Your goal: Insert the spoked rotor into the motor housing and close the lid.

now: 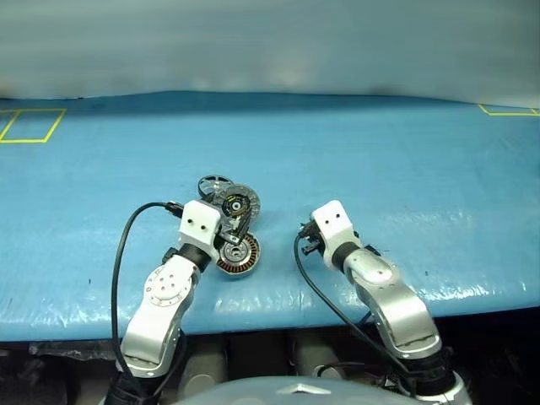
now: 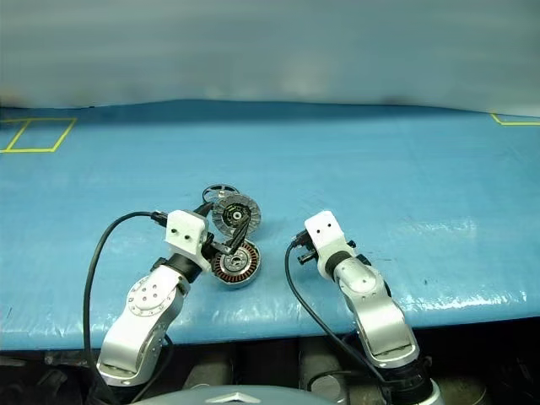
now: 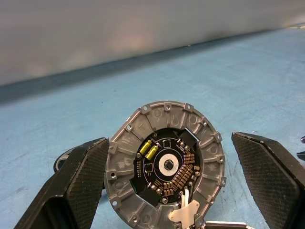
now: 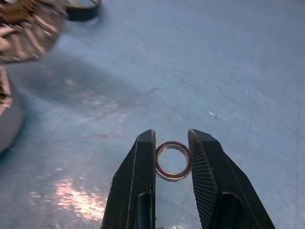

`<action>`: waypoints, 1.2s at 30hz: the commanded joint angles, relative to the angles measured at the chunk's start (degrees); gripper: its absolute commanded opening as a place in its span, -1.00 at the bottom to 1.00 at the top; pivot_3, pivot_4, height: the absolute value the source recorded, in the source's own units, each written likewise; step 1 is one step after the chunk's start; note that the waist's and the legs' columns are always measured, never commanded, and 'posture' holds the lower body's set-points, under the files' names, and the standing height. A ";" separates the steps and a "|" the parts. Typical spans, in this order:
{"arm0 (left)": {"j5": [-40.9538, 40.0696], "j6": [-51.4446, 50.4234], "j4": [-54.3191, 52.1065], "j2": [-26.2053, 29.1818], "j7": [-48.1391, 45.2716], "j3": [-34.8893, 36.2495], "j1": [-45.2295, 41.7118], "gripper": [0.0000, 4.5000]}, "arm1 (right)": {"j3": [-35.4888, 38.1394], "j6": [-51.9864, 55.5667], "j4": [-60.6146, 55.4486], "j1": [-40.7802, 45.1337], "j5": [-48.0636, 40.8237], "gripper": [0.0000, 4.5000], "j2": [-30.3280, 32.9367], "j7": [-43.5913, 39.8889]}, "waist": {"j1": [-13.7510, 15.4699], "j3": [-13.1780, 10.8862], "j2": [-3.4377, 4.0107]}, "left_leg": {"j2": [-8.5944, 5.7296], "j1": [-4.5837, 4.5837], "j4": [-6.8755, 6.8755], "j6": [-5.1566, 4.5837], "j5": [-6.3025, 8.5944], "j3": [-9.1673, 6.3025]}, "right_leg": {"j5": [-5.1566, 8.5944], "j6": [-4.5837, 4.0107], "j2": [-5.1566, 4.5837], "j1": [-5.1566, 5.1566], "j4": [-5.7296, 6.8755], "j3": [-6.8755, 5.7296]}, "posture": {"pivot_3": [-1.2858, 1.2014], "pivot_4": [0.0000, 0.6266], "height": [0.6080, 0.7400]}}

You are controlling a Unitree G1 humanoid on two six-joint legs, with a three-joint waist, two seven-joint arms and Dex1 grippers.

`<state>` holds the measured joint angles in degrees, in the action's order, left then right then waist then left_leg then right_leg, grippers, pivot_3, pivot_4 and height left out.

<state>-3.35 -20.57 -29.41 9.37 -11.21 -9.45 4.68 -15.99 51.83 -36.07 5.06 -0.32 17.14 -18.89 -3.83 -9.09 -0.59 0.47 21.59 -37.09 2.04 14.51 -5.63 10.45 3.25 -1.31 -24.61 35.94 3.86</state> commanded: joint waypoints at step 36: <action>-3.49 2.81 -8.23 12.47 -11.16 0.72 18.20 1.00 | -11.76 -18.28 20.10 8.42 -4.59 -0.70 -9.06 -7.71 | -0.15 -0.58 -0.36 | 0.04 0.07 0.07 0.08 0.09 0.05 | 0.05 -0.07 -0.05 -0.13 -0.04 -0.04 | 0.03 -0.52 1.00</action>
<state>-7.28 -19.38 -35.71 20.79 -21.41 -8.02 22.18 -28.52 35.34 -15.44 13.03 -4.15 8.77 -26.26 -3.98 -9.67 -0.96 0.52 21.66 -37.02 2.12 14.60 -5.58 10.51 3.16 -1.36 -24.75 35.91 3.82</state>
